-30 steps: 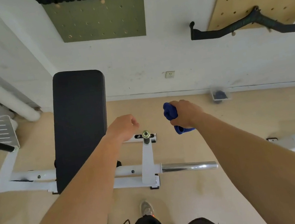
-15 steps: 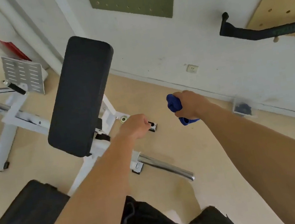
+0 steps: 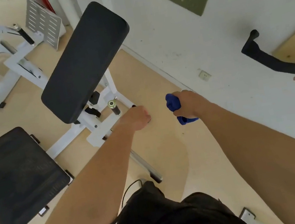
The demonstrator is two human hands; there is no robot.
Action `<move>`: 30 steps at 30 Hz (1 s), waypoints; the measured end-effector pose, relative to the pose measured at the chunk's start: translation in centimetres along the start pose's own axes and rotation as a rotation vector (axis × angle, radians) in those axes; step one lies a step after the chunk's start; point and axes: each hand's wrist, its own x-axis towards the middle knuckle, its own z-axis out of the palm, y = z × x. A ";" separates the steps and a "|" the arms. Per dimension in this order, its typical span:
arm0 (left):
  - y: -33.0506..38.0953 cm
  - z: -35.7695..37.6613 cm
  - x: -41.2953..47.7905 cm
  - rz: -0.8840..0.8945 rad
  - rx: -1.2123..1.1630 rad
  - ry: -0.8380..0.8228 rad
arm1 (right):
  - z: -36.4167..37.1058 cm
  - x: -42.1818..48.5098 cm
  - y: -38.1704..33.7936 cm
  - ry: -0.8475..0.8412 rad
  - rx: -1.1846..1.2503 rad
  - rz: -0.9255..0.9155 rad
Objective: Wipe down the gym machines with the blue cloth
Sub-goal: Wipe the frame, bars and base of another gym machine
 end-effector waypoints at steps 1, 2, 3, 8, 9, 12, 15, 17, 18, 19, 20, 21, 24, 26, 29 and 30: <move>0.2 0.2 0.4 -0.012 0.001 -0.001 | -0.3 0.6 0.2 -0.024 -0.010 -0.013; 0.3 0.4 0.8 -0.036 -0.012 0.004 | -0.6 1.5 0.4 -0.042 -0.038 -0.035; 0.4 0.6 1.1 -0.070 -0.031 0.006 | -0.9 2.4 0.5 -0.052 -0.091 -0.057; 0.7 2.5 2.5 -0.244 -0.091 0.030 | -2.5 7.7 2.0 -0.199 -0.060 -0.201; 1.1 3.1 2.8 -0.290 -0.127 0.036 | -2.7 8.7 2.5 -0.236 -0.044 -0.231; 3.2 5.0 4.1 -0.408 -0.197 0.061 | -3.6 12.2 4.3 -0.274 -0.127 -0.369; 6.5 7.0 5.8 -0.512 -0.288 0.123 | -4.9 15.1 6.3 -0.310 -0.239 -0.485; 8.5 8.4 6.9 -0.553 -0.396 0.198 | -5.8 16.5 7.9 -0.338 -0.277 -0.517; 9.3 9.0 7.5 -0.562 -0.446 0.237 | -6.2 17.3 8.8 -0.357 -0.288 -0.519; 10.0 9.4 8.1 -0.565 -0.488 0.261 | -6.4 17.9 9.6 -0.378 -0.305 -0.519; 10.4 9.7 8.9 -0.567 -0.519 0.278 | -6.5 18.7 10.2 -0.390 -0.323 -0.526; 10.5 9.9 9.8 -0.567 -0.540 0.289 | -6.5 19.5 10.6 -0.397 -0.338 -0.534; 10.0 10.4 13.3 -0.586 -0.610 0.312 | -6.0 22.3 11.6 -0.431 -0.350 -0.553; 9.2 10.7 16.3 -0.585 -0.653 0.326 | -5.0 24.8 11.9 -0.439 -0.348 -0.552; 7.3 11.2 21.5 -0.525 -0.757 0.385 | -2.5 29.7 12.1 -0.388 -0.347 -0.562; 6.5 11.5 23.4 -0.504 -0.802 0.405 | -1.3 31.5 12.3 -0.377 -0.328 -0.570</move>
